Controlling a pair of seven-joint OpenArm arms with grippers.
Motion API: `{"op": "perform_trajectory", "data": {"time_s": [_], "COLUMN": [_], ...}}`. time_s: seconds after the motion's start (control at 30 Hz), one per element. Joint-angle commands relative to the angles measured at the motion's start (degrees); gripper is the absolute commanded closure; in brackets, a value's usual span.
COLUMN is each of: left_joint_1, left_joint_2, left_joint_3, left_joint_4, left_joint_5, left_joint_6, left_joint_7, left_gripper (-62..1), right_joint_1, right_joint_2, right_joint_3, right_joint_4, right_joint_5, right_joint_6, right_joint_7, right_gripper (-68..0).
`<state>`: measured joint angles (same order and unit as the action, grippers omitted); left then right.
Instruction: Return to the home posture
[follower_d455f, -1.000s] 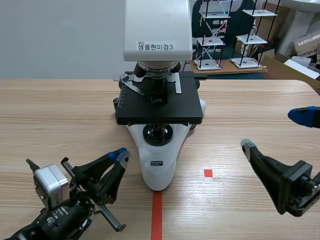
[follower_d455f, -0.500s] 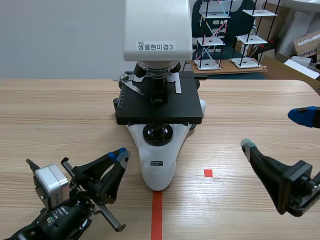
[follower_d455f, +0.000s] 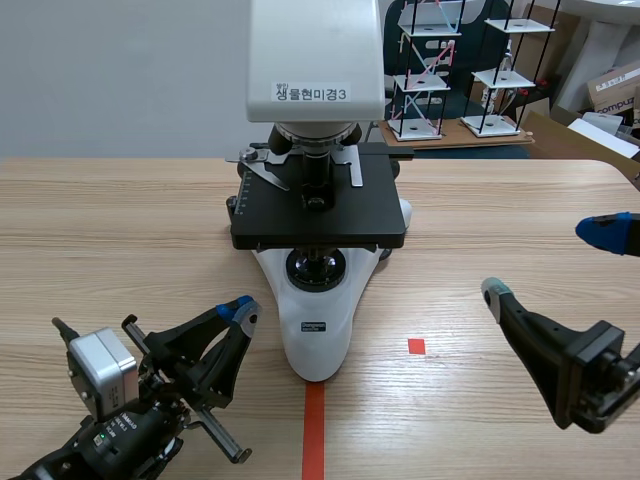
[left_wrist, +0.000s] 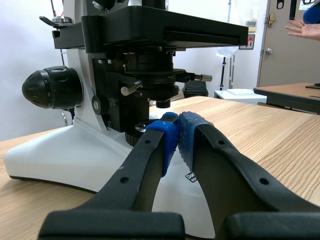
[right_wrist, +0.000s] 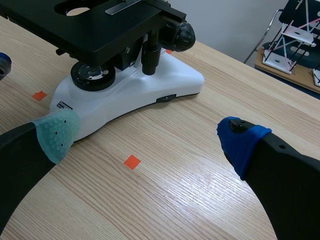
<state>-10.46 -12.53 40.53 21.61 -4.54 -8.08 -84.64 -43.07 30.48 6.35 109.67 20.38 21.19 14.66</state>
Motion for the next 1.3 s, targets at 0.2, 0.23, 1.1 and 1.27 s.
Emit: {"op": "perform_trajectory", "data": {"time_s": [0.2, 0.23, 1.1, 1.27], "left_joint_1": [1.3, 2.1, 51.6, 52.7], "left_joint_2": [-3.8, -4.9, -17.3, -17.3], "left_joint_3": [-1.3, -2.1, -39.8, -40.7], "left_joint_4": [1.6, 2.3, 70.4, 70.4], "left_joint_5": [-1.0, -1.0, 3.5, 3.5], "left_joint_6": [-0.3, -1.3, -5.2, -4.9], "left_joint_7": [2.4, 2.4, 46.2, 45.4], "left_gripper": [-1.5, -1.5, -7.1, -58.3], "right_joint_1": [0.1, 0.1, 0.1, 0.1], "right_joint_2": [0.3, 0.3, 0.3, 0.3], "right_joint_3": [0.4, 0.4, 0.4, 0.4], "right_joint_4": [0.4, 0.4, 0.4, 0.4], "right_joint_5": [0.6, 0.6, 0.6, 0.6], "right_joint_6": [-0.2, -0.2, -0.2, -0.2], "right_joint_7": [0.7, 0.7, 0.7, 0.7], "right_gripper": [-60.2, -60.2, -60.2, -60.2]}}
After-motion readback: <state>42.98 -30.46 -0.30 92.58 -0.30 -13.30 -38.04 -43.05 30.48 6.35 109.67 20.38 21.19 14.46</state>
